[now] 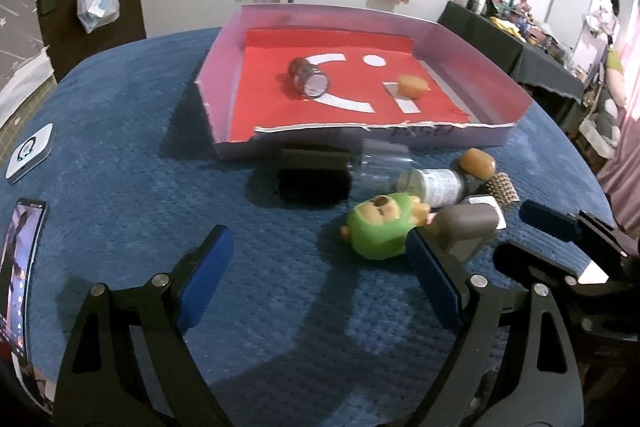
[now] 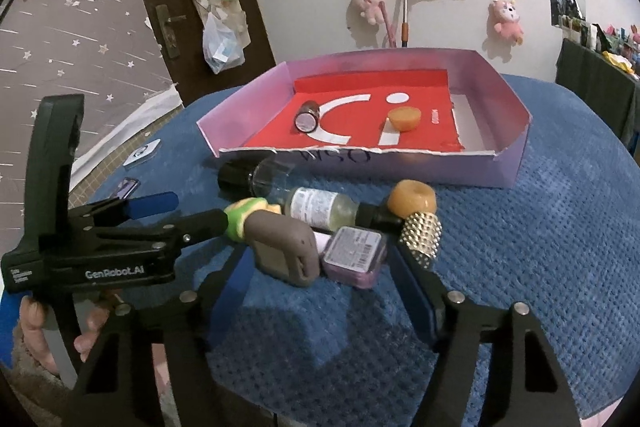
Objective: Organize rigid objects
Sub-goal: 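Move the left tool to the green figure while the right tool approaches the pink nail polish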
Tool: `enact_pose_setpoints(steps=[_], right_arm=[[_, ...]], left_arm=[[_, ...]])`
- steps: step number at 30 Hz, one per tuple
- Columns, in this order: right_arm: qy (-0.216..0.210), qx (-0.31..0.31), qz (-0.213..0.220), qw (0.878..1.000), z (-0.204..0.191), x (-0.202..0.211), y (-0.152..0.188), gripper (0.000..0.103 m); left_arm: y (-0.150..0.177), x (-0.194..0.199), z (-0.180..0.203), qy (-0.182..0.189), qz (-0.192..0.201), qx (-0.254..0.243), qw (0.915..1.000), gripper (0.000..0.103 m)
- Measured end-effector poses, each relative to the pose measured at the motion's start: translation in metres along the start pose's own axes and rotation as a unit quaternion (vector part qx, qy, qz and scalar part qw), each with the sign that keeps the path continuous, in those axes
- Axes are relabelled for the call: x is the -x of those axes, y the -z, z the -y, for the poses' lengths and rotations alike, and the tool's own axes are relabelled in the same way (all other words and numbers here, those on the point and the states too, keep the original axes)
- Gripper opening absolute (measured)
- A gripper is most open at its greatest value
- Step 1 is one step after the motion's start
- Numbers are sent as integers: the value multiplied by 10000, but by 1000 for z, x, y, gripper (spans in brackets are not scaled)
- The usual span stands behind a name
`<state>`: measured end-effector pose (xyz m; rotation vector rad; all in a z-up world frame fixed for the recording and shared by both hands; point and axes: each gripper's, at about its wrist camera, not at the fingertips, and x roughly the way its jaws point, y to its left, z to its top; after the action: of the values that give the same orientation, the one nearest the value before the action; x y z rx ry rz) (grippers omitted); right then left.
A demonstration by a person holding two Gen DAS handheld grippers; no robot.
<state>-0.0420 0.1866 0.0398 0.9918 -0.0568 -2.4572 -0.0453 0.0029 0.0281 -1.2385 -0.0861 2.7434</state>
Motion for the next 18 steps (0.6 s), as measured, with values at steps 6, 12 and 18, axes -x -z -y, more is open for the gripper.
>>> enact_pose_setpoints(steps=[6,12,18], right_arm=[[135,-72,-165,9997,9,-6,5,66],[249,-59,-331,9991,15,-16,9,60],[201,78,-323,9992,16,-23,3,60]], left_arm=[[3,-5,7,45,-42,-95,9999,88],[3,-7,6,162,-79,-79,9998,88],[12,-18,19,264,-335,-411,9982,88]])
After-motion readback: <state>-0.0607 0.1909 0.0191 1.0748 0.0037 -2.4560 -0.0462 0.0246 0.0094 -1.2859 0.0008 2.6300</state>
